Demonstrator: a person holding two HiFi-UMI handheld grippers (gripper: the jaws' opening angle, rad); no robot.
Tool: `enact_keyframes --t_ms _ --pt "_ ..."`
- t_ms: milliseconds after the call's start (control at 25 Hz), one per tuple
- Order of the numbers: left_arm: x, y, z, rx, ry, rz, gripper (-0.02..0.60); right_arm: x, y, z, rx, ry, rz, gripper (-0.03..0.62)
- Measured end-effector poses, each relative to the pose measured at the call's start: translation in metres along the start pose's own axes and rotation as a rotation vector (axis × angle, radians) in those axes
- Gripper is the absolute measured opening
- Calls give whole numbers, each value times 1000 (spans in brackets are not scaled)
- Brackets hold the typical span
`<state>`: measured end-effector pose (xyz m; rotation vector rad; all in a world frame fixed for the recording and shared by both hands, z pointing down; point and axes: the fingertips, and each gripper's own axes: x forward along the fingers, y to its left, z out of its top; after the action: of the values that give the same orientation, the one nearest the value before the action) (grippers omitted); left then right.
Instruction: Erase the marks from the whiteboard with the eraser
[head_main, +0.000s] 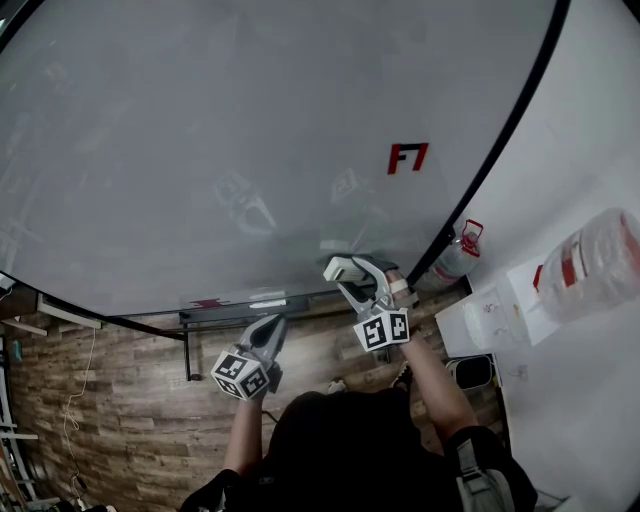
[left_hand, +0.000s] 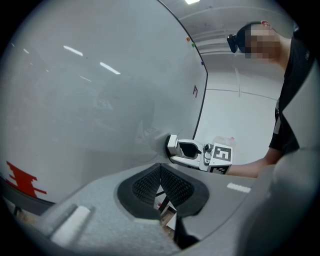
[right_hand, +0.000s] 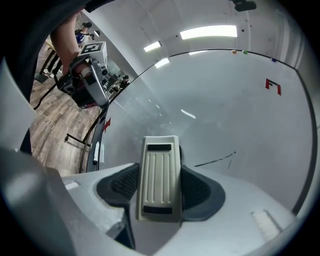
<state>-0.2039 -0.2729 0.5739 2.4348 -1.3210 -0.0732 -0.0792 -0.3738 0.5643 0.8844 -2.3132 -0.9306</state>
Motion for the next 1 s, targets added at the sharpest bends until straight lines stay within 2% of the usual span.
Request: enact_keyframes --t_ms 280,520,840,1000 --pt "6 -6 3 6 -3 -21 11 -9 -25 5 -37 12 -65 258" --pt "11 -13 4 10 -3 -46 11 -32 -72 8 -22 13 -179 258" --pt "12 -19 2 13 -1 -67 11 -66 -131 4 46 27 -333 258" --pt "10 -18 0 10 2 -65 11 -73 -146 6 88 13 -380 258"
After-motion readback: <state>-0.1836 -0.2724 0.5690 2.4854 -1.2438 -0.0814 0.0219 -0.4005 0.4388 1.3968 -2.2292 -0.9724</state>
